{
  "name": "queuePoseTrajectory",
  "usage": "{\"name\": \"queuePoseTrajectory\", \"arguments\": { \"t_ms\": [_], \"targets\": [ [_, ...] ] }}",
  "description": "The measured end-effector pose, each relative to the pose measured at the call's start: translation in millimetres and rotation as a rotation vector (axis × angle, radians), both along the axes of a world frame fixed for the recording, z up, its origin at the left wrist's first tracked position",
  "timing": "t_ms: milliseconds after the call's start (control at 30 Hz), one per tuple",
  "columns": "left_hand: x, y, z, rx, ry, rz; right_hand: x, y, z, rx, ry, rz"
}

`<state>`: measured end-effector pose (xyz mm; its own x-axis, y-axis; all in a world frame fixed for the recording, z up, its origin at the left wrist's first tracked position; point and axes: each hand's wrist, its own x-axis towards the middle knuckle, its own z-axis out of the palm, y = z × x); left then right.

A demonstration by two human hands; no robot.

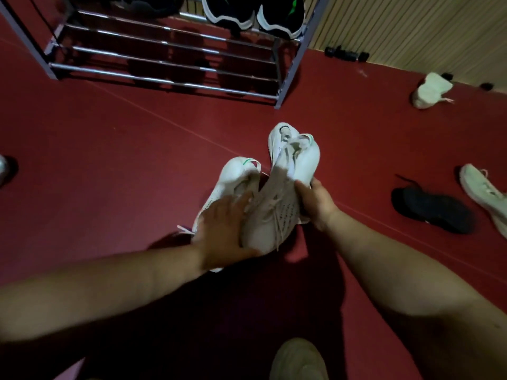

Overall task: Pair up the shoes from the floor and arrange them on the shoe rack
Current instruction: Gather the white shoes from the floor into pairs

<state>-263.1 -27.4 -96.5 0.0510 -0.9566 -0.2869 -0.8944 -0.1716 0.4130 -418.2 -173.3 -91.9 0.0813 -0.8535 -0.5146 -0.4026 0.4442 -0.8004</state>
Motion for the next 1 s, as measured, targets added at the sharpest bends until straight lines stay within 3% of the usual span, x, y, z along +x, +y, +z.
{"name": "queuePoseTrajectory", "arguments": {
  "t_ms": [133,233,467,667,800,900,1000],
  "targets": [
    [8.1,34.4,-29.0,-0.01,-0.245,0.089,-13.9,-1.3,-13.9,0.003,0.31,0.155],
    [12.4,41.4,-32.4,0.194,-0.194,0.103,-10.1,6.4,-19.8,-0.064,0.485,0.219],
    [53.5,34.1,-31.3,0.249,-0.146,0.102,15.6,1.8,3.6,-0.351,0.495,0.405],
    [104.7,48.4,-37.2,0.254,-0.182,0.19,45.3,6.1,-3.1,-0.269,0.421,0.441],
    [134.2,74.2,-36.2,0.262,-0.137,0.35,47.8,6.8,-13.8,-0.238,0.539,0.511],
    [129.2,82.0,-31.2,0.217,-0.102,0.549,52.2,10.7,-16.0,-0.269,0.548,0.568],
    [107.6,72.9,-27.6,0.217,-0.076,0.554,69.4,12.9,-11.4,-0.289,0.485,0.569]
  ]
}}
